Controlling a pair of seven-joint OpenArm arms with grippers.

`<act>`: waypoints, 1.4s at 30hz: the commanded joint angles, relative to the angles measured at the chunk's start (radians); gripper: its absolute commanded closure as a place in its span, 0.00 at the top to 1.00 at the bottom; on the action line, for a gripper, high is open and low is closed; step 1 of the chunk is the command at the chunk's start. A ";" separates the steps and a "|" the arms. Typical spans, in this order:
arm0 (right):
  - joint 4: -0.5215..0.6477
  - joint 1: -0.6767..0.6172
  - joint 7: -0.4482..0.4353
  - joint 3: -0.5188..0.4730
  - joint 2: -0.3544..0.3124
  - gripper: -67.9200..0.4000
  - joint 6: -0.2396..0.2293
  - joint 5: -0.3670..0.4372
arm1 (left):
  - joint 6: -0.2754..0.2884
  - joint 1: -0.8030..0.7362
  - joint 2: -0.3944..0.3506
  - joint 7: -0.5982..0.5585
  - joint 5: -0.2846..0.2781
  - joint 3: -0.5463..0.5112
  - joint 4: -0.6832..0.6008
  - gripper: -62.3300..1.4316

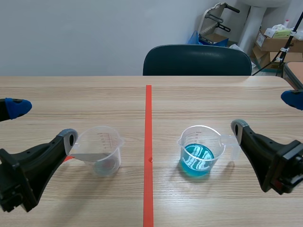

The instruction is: Do the redox reaction experiment

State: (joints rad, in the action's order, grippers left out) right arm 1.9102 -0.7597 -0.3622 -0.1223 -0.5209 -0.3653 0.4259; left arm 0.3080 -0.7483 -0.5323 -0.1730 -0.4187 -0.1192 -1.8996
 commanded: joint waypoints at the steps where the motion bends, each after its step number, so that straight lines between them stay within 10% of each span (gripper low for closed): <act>1: 0.015 0.009 -0.018 -0.002 0.000 0.99 0.002 0.004 | 0.001 -0.002 0.003 -0.018 -0.003 -0.006 -0.021 1.00; 31: 0.015 0.009 -0.019 -0.002 0.000 0.98 0.003 -0.005 | 0.001 -0.164 0.002 -0.169 -0.001 -0.006 -0.027 1.00; 42: 0.068 0.009 -0.022 -0.002 0.000 0.98 0.002 -0.160 | -0.114 -0.351 0.003 -0.372 0.183 -0.007 -0.027 1.00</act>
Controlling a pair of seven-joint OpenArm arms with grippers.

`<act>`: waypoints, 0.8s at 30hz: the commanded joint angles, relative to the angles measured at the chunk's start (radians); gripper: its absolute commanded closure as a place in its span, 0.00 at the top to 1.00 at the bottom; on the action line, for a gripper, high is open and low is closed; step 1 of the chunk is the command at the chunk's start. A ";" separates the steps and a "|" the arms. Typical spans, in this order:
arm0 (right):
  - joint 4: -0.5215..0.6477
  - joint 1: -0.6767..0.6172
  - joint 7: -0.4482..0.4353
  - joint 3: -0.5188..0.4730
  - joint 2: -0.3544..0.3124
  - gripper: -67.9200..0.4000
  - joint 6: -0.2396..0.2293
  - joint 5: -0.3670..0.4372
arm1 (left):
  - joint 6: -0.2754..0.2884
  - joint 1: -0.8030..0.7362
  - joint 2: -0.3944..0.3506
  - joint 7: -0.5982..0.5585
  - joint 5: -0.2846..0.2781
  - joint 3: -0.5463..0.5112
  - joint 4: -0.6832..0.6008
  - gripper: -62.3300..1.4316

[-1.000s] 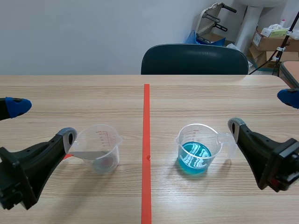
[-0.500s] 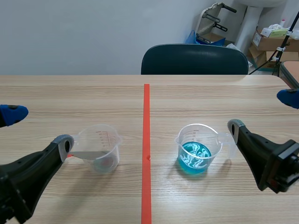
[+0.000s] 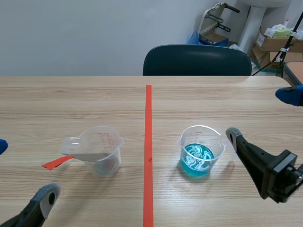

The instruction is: Do the redox reaction experiment

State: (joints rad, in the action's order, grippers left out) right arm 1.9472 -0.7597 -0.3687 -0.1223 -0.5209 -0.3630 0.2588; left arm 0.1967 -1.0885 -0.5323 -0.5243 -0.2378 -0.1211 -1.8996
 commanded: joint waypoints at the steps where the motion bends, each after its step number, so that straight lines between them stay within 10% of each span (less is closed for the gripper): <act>1: 0.039 0.009 -0.015 -0.002 0.000 0.98 -0.004 -0.005 | -0.012 -0.025 0.003 -0.029 0.017 -0.005 -0.027 1.00; 18: 0.066 0.009 -0.007 -0.001 -0.003 0.98 -0.092 -0.103 | -0.132 -0.161 0.003 -0.106 0.086 -0.005 -0.026 1.00; 24: 0.083 0.009 -0.007 0.021 -0.012 0.98 -0.113 -0.167 | -0.135 -0.161 0.003 -0.076 0.109 -0.005 -0.026 0.77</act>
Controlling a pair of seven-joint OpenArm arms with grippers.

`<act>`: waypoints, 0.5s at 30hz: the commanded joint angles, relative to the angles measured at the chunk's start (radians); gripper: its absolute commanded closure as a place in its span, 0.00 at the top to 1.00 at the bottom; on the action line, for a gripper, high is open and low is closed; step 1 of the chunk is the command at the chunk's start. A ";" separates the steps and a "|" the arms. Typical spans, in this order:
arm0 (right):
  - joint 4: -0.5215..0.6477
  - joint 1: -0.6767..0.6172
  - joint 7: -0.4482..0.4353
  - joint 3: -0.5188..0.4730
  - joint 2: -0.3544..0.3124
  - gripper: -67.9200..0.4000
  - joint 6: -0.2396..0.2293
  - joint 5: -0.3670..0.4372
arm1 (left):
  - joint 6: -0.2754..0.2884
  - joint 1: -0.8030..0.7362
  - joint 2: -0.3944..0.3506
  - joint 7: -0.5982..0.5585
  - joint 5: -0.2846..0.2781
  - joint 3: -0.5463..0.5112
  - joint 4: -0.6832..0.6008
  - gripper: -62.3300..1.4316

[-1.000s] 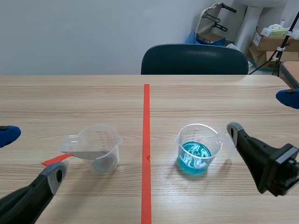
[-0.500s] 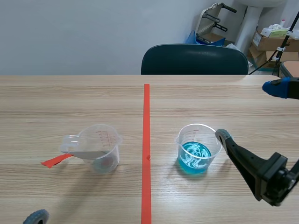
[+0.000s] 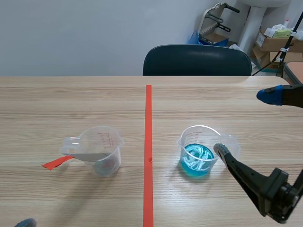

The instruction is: Do the redox reaction experiment

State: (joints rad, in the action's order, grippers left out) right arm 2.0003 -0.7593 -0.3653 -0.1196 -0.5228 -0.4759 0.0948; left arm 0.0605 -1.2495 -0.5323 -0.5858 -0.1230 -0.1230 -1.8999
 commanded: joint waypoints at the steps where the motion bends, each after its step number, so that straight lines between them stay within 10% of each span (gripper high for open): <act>1: 0.036 0.009 -0.010 0.033 -0.018 0.98 -0.001 -0.033 | 0.001 0.000 0.003 -0.007 -0.006 -0.003 -0.025 0.77; 15: 0.057 0.157 0.056 0.298 -0.070 0.98 0.004 -0.214 | 0.000 0.000 0.003 0.006 0.016 -0.003 -0.025 1.00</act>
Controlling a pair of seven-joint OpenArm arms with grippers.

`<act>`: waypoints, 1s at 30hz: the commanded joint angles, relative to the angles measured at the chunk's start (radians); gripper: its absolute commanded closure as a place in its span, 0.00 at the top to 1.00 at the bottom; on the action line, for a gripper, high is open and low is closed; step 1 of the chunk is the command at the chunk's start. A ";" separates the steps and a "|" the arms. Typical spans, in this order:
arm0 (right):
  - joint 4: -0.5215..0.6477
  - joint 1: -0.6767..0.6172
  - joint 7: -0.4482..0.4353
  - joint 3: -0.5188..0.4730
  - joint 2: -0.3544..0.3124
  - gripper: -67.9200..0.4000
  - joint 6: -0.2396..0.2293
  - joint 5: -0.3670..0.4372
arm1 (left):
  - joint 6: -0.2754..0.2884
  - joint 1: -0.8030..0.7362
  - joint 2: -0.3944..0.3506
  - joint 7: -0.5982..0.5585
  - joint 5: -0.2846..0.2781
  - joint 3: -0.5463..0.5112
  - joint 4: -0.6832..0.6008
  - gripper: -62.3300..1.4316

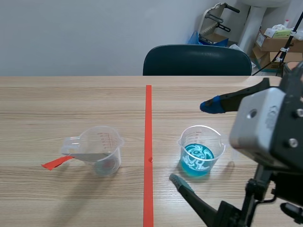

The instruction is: Do the redox reaction experiment

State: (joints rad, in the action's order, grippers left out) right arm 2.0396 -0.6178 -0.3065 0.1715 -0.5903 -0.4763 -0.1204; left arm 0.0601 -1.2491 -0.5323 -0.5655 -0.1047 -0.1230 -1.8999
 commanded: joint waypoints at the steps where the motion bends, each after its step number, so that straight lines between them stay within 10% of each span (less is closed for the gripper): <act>1: 0.018 0.031 0.006 0.031 -0.002 0.98 0.005 -0.014 | -0.001 0.000 0.003 -0.014 -0.003 -0.003 -0.025 1.00; 14: 0.016 0.222 0.100 0.323 0.011 0.98 0.062 -0.147 | -0.071 0.000 0.003 -0.014 -0.003 -0.003 -0.025 1.00; 30: -0.178 0.415 0.174 0.561 0.205 0.98 0.065 -0.263 | -0.073 0.000 0.003 -0.014 -0.002 -0.003 -0.025 1.00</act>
State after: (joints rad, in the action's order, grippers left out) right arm 1.8565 -0.2207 -0.1219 0.7345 -0.3965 -0.4187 -0.3878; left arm -0.0078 -1.2491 -0.5323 -0.5655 -0.1047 -0.1230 -1.8999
